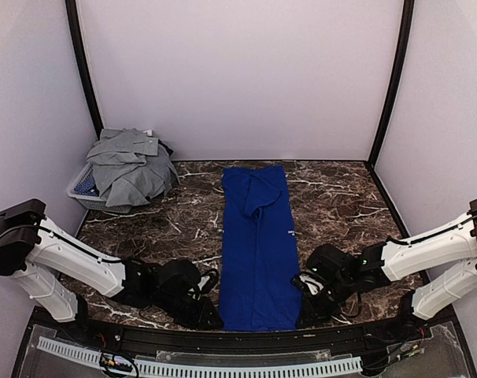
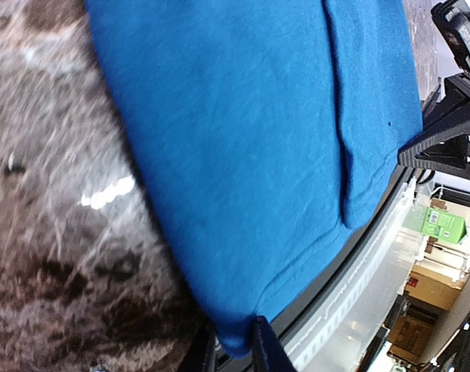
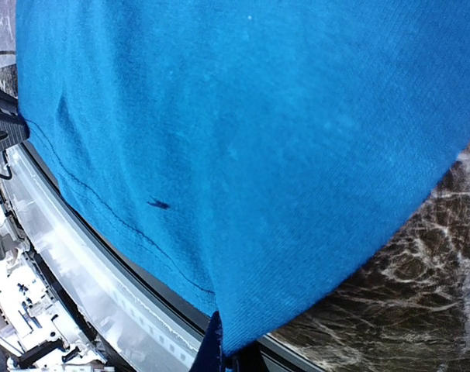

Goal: Fold and stack the mixed laundry pile
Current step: Pick up the rectangle-folded T-shirt from the center of the board.

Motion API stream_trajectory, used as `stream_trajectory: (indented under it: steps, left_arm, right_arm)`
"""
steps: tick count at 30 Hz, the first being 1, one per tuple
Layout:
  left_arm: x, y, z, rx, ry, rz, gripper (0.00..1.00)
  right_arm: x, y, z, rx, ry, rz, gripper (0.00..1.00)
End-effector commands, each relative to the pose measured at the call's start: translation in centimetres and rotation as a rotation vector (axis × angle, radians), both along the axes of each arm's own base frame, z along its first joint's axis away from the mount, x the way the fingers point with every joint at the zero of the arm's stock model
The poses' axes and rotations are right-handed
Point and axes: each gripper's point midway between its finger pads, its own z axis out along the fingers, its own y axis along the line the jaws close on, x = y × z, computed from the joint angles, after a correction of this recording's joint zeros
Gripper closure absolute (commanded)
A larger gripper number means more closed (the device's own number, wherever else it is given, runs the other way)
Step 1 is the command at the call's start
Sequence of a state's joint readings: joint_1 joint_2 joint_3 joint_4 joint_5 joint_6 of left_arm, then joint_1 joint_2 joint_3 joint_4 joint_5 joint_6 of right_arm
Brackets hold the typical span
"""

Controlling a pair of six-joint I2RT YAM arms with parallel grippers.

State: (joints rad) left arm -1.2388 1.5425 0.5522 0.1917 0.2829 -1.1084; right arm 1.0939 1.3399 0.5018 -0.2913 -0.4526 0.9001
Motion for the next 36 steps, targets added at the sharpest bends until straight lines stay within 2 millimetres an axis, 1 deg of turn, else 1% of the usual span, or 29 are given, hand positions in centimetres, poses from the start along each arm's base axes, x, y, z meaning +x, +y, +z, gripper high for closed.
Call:
stream_trajectory:
  steps: [1,3,7,10,14,15,17,18,19,20,21,22,23,24,27,30,32,33,34,35,36]
  left_arm:
    - [-1.0,3.1,-1.8,0.09,0.041,0.013,0.82]
    - [-1.0,3.1,-2.0,0.094,0.036,0.01,0.8]
    - [-0.9,2.2,-2.7,0.087,0.044,0.005,0.8]
    - [-1.0,1.6,-2.8,0.067,0.051,0.001,0.8]
    - [-1.4,1.8,-2.7,0.066,0.056,0.001,0.91]
    - [-1.5,2.0,-2.5,0.067,0.055,0.001,0.95]
    - [-1.8,2.5,-2.0,0.073,0.048,-0.003,0.99]
    - [-2.0,2.6,-1.4,0.061,0.039,-0.012,1.0]
    - [-2.1,3.1,-1.3,0.077,0.035,-0.02,1.0]
    - [-2.3,2.9,-0.4,0.057,0.023,-0.033,1.0]
    - [-2.5,3.3,-0.4,0.072,0.016,-0.046,1.0]
    - [-2.7,3.0,0.5,0.052,0.005,-0.057,1.0]
    - [-2.8,3.3,0.6,0.06,0.001,-0.062,1.0]
    - [-2.9,3.2,1.1,0.044,-0.005,-0.065,1.0]
    - [-2.3,3.0,2.0,0.023,-0.045,-0.062,1.0]
    - [-1.2,2.4,2.9,0.006,-0.078,-0.052,1.0]
    - [-0.3,1.9,3.5,-0.01,-0.097,-0.045,1.0]
    - [0.5,1.6,4.0,-0.023,-0.112,-0.035,1.0]
    - [1.0,1.5,4.3,-0.029,-0.12,-0.029,1.0]
    - [2.0,1.4,4.8,-0.04,-0.137,-0.015,1.0]
    - [2.5,1.6,4.9,-0.035,-0.148,-0.017,1.0]
  right_arm:
    - [-0.7,-0.2,0.1,0.003,0.009,0.011,1.0]
    - [-0.7,-0.1,0.1,0.007,0.009,0.011,1.0]
    - [-0.8,0.0,-0.1,0.004,0.012,0.019,1.0]
    - [-0.9,0.1,-0.1,0.004,0.013,0.019,1.0]
    - [-1.2,-0.1,-0.1,0.001,0.015,0.024,1.0]
    - [-1.3,-0.2,-0.1,0.002,0.014,0.025,1.0]
    - [-1.6,-0.2,0.1,0.006,0.012,0.029,1.0]
    - [-1.9,-0.1,0.3,0.015,0.009,0.036,1.0]
    - [-2.2,0.0,0.6,0.024,0.005,0.039,1.0]
    - [-2.6,0.2,0.9,0.033,0.003,0.045,1.0]
    - [-3.1,0.3,1.2,0.042,0.0,0.052,1.0]
    - [-3.4,0.4,1.5,0.046,-0.003,0.055,1.0]
    - [-3.7,0.5,1.8,0.05,-0.009,0.057,1.0]
    - [-3.7,0.5,2.2,0.052,-0.018,0.056,1.0]
    - [-2.5,0.5,3.3,0.049,-0.085,0.029,1.0]
    - [-1.3,0.6,4.4,0.053,-0.13,0.001,1.0]
    - [-0.3,0.7,5.2,0.062,-0.161,-0.015,1.0]
    - [0.3,0.7,5.6,0.065,-0.179,-0.023,1.0]
    - [1.0,0.7,6.0,0.066,-0.194,-0.032,1.0]
    - [1.7,0.7,6.3,0.071,-0.209,-0.04,1.0]
    - [2.4,0.7,6.6,0.072,-0.226,-0.048,1.0]
